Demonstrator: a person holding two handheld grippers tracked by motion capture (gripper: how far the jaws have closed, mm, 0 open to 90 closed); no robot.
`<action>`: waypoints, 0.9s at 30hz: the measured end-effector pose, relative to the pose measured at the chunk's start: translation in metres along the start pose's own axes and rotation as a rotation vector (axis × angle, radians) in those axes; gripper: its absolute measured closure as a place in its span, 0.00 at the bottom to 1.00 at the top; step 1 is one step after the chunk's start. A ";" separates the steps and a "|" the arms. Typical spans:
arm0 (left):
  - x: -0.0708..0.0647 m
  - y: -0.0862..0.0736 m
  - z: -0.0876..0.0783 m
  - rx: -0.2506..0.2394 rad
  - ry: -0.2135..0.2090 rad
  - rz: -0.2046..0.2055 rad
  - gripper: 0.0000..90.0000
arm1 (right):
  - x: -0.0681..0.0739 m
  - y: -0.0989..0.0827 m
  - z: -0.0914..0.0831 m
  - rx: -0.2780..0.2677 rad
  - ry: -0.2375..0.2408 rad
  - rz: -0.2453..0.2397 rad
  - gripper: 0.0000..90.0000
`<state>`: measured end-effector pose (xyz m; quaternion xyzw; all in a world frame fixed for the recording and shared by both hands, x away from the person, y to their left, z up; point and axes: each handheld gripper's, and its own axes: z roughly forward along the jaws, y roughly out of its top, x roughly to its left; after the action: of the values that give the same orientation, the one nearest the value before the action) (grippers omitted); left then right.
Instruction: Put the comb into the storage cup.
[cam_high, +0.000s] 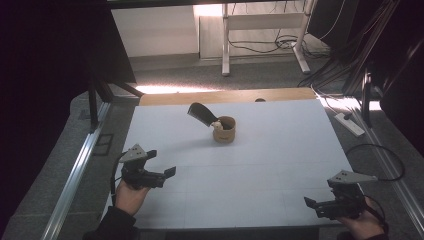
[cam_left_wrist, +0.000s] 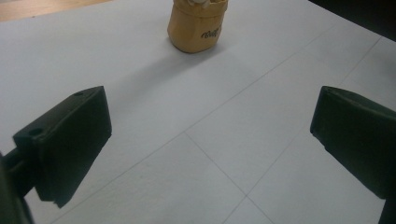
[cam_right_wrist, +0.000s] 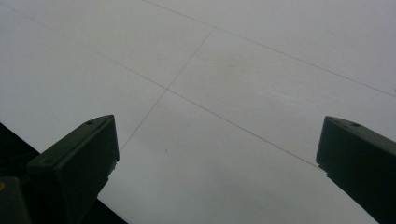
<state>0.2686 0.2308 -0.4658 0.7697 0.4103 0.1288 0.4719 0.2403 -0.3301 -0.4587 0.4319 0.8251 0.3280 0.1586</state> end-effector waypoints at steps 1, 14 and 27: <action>0.000 -0.001 -0.001 0.003 0.002 -0.001 0.00 | 0.000 0.000 0.000 0.000 -0.001 0.000 0.00; -0.005 -0.013 -0.017 0.020 0.031 -0.019 0.00 | 0.000 0.000 0.000 0.001 -0.004 0.000 0.00; -0.012 -0.021 -0.027 0.038 0.045 -0.010 0.00 | 0.000 0.000 0.000 0.003 -0.005 0.001 0.00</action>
<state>0.2344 0.2431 -0.4672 0.7732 0.4272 0.1361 0.4485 0.2404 -0.3296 -0.4589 0.4332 0.8250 0.3258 0.1600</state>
